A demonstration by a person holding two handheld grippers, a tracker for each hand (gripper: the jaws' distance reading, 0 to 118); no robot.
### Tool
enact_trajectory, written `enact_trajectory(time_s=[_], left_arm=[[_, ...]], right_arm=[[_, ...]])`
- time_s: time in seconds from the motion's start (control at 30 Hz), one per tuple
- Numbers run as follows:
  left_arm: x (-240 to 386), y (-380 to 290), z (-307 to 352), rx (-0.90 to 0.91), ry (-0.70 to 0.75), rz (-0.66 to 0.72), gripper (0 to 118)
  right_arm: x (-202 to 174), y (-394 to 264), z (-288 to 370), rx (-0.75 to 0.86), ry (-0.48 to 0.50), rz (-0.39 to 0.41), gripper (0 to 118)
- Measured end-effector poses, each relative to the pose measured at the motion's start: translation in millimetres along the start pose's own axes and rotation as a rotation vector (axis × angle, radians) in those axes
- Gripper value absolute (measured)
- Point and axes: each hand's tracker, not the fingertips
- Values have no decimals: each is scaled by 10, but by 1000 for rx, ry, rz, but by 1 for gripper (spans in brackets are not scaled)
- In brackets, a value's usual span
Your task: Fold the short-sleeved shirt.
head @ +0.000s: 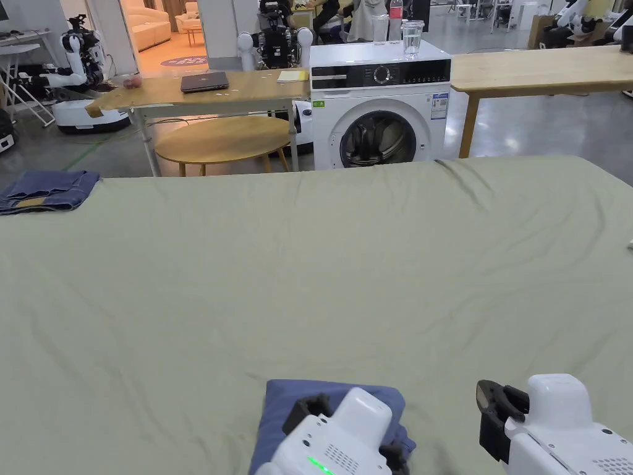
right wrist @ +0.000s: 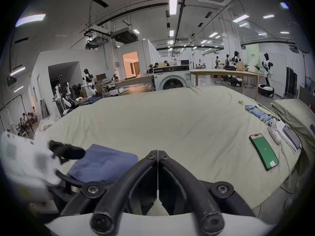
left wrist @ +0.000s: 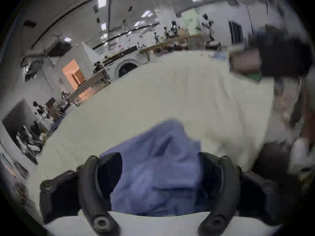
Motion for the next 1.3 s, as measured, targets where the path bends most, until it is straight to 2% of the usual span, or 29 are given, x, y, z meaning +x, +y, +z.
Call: enact_trajectory(time_s=[0.13, 0.2, 0.23, 0.3, 0.33, 0.4, 0.47, 0.57, 0.73, 0.87, 0.97, 1.0, 1.03, 1.07, 1.1, 1.13, 1.3], left_arm=[[-560, 182, 532, 212, -233, 311, 91], [-861, 120, 496, 218, -248, 504, 89], [-1006, 53, 410, 173, -260, 587, 80], [-1170, -123, 172, 85, -298, 703, 25], [-1189, -228, 63, 55, -297, 739, 9], [-1153, -401, -108, -12, -329, 775, 8], [-977, -535, -232, -49, -460, 790, 8], [-673, -616, -374, -98, -540, 748, 8], [-478, -769, -560, -140, -538, 782, 8], [-580, -747, -367, -99, -532, 792, 8], [-834, -720, -115, 14, -496, 806, 8], [-940, -727, -48, 40, -463, 821, 16], [-1066, -748, 10, 62, -436, 834, 35], [-1199, -786, 39, 75, -412, 851, 75], [-1341, -843, 33, 68, -391, 868, 101], [-1467, -916, 8, 48, -378, 900, 112], [-1789, -1312, -389, -60, -429, 1098, 114]], right_arm=[[-47, 40, -12, 6, 10, 4, 0], [-69, 57, -22, 1, 23, 3, 0], [-83, 61, -29, -2, 28, 2, 0], [-117, 67, -54, -19, 41, 2, 0], [-137, 68, -66, -26, 47, 4, 0], [-172, 59, -86, -38, 59, 5, 0], [-204, 51, -123, -61, 70, 8, 0], [-234, 21, -184, -92, 81, 22, 0], [-285, -34, -238, -143, 117, 6, 0], [-460, -60, -387, -207, 227, -49, 0], [-602, -159, -604, -249, 303, -107, 0], [-599, -213, -685, -280, 327, -151, 0], [-582, -278, -761, -321, 336, -193, 0], [-555, -353, -817, -367, 331, -217, 0], [-525, -427, -846, -404, 314, -218, 0], [-489, -495, -855, -430, 306, -216, 0], [-305, -577, -785, -441, 303, -252, 0]])
